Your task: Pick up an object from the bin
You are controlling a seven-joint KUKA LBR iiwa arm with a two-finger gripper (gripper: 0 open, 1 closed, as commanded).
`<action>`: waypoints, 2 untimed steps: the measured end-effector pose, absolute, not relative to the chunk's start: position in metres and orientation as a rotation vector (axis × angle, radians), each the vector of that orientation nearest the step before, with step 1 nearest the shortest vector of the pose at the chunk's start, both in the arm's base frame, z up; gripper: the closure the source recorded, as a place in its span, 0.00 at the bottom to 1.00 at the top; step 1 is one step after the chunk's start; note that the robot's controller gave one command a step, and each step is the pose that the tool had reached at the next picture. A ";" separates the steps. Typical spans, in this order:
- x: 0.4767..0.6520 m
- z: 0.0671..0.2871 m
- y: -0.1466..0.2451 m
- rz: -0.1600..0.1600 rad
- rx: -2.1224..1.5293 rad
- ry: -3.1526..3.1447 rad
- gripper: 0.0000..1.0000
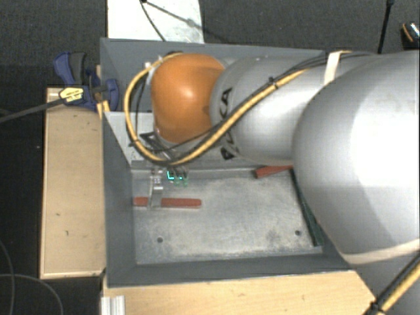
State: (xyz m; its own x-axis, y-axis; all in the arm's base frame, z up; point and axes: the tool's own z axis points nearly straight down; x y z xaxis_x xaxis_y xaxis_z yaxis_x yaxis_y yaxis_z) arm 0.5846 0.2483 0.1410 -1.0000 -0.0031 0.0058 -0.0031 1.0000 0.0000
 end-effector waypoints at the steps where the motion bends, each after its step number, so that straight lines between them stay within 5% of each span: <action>1: 0.581 0.066 0.194 0.006 0.080 -3.135 0.00; 2: 0.583 0.071 0.198 -0.002 0.077 -3.142 1.00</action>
Offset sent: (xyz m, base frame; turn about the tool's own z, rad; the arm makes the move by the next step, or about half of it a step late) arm -0.0023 -0.0500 -0.0710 -0.0521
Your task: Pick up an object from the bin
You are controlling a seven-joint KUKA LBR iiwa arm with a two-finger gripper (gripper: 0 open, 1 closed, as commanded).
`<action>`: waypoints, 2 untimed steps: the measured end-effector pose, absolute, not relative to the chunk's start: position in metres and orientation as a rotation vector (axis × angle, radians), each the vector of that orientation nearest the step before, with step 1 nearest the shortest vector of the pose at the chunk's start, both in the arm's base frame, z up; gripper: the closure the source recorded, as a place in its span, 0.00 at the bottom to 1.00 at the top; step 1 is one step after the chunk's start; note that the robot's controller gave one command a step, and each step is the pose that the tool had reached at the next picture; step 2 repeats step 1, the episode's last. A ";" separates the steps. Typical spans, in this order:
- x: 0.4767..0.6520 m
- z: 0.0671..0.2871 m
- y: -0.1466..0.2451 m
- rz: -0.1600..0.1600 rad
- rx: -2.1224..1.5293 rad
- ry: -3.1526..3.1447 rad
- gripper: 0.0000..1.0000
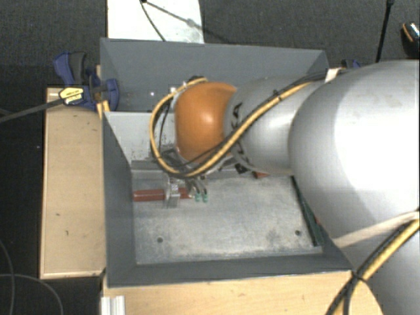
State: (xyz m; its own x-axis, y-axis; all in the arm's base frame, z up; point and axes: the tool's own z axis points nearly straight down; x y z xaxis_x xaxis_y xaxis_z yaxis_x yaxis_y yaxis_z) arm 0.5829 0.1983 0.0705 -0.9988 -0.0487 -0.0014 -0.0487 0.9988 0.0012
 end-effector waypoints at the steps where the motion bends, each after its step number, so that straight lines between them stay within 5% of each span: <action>1: 0.590 0.242 0.217 0.003 -0.697 3.052 1.00; 2: 0.590 0.242 0.217 0.003 -0.697 3.052 1.00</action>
Offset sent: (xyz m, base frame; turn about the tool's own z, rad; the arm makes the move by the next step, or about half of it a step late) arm 0.0051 0.0176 0.1670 -0.3999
